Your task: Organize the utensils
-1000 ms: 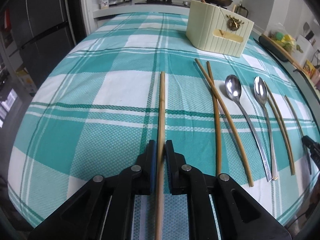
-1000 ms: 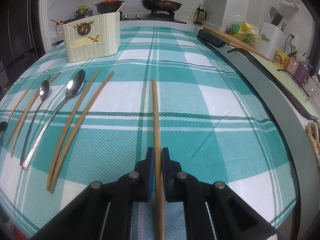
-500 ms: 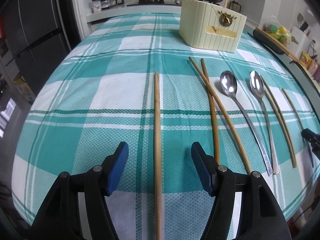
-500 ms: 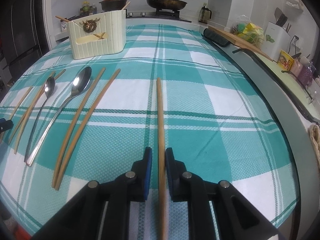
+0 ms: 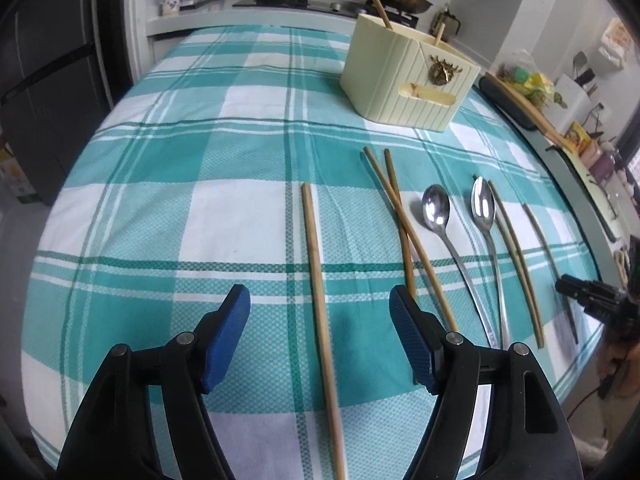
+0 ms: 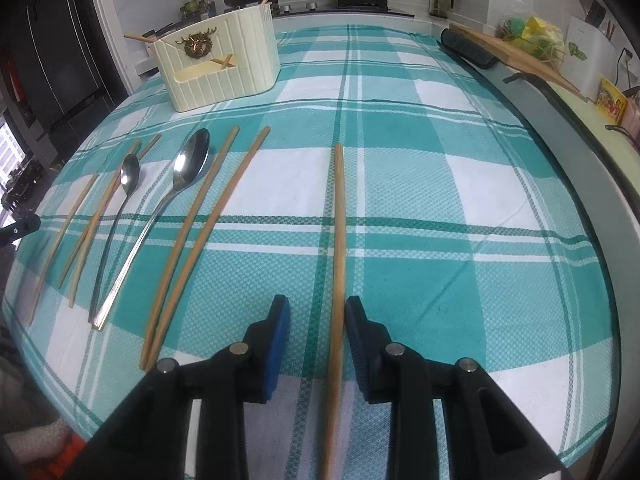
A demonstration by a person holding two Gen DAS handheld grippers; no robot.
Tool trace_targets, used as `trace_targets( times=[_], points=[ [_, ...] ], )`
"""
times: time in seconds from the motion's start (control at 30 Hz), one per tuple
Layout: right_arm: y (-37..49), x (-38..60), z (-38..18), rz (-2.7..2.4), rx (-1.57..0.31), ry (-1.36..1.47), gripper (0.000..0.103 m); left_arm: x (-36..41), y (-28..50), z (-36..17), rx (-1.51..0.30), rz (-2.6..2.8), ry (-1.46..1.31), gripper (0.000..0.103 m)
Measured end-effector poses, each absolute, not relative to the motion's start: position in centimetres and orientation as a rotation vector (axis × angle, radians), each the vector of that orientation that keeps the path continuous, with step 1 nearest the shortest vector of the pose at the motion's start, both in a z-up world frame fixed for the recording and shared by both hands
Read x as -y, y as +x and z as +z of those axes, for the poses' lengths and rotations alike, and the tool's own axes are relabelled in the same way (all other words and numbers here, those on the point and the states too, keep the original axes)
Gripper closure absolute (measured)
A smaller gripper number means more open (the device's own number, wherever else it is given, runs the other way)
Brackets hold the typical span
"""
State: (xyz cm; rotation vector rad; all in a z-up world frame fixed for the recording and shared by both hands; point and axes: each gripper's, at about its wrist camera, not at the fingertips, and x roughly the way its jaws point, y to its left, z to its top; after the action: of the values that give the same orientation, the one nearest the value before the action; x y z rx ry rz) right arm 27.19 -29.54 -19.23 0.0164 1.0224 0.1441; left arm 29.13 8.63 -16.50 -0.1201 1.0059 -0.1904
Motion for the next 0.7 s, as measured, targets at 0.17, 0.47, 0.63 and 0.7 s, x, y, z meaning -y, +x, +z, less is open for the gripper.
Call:
trace_targets(
  times=[0.17, 0.47, 0.63, 0.7],
  points=[
    [29.7, 30.8, -19.0, 0.186, -1.104, 0.066, 0.073, -7.0, 31.7, -18.0, -1.060, -0.187, 0.012, 0.029],
    [35.9, 29.1, -19.2, 0.200, -1.162, -0.081, 0.073, -8.2, 36.1, -19.5, -1.159, -0.156, 0.030, 0.029],
    [39.2, 27.9, -19.3, 0.204, -1.168, -0.116, 0.074, -7.3, 38.0, -19.6, -1.185, -0.150, 0.086, 0.040],
    [40.1, 27.6, -19.2, 0.187, -1.161, -0.124, 0.076, -6.8, 38.3, -19.3, -1.182, -0.161, 0.092, 0.058]
  ],
)
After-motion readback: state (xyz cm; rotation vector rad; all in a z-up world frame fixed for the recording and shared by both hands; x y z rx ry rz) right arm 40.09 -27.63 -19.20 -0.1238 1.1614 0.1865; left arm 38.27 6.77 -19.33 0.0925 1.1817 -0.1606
